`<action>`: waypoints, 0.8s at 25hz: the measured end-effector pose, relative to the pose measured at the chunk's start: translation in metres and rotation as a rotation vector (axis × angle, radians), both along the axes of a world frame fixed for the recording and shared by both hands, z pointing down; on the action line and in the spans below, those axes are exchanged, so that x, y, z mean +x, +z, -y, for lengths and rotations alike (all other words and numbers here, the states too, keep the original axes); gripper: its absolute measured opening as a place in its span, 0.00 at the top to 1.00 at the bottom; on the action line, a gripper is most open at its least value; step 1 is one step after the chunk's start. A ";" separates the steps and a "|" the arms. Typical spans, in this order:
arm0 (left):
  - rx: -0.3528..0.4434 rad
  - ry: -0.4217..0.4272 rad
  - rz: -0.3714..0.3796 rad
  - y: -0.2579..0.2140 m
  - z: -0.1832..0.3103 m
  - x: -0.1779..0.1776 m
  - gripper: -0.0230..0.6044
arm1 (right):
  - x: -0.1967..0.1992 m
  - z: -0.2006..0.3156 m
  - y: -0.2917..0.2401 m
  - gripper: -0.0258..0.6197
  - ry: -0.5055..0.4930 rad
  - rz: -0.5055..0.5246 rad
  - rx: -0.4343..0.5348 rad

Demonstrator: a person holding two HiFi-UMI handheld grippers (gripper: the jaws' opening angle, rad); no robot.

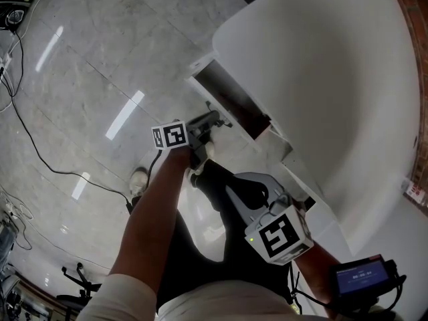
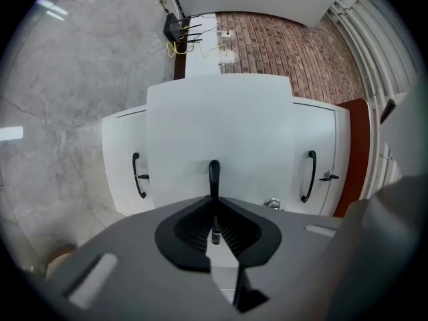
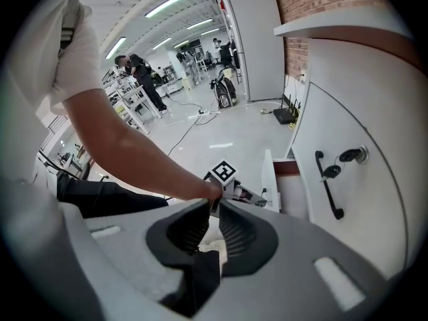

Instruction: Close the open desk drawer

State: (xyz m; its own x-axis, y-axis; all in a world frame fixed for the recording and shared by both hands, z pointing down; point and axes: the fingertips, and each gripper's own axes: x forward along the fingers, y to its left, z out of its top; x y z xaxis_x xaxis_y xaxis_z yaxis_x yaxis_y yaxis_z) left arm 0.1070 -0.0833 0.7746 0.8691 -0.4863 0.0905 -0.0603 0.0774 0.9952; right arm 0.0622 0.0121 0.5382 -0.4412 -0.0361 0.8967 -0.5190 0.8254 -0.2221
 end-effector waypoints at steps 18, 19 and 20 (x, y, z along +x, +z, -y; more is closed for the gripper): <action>0.053 -0.022 -0.062 -0.017 0.058 0.044 0.93 | 0.020 -0.004 0.004 0.89 0.044 -0.026 -0.021; 0.053 -0.021 -0.061 -0.017 0.061 0.045 0.93 | 0.021 -0.004 0.005 0.89 0.048 -0.027 -0.022; 0.054 -0.017 -0.057 -0.018 0.064 0.047 0.93 | 0.021 -0.003 0.005 0.89 0.050 -0.028 -0.023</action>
State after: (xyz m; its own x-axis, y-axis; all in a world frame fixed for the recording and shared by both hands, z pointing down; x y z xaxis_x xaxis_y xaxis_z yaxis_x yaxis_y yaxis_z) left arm 0.1538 -0.1477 0.7570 0.8637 -0.5038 0.0143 -0.0024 0.0242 0.9997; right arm 0.0833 0.0154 0.5435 -0.4145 -0.0370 0.9093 -0.5655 0.7934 -0.2255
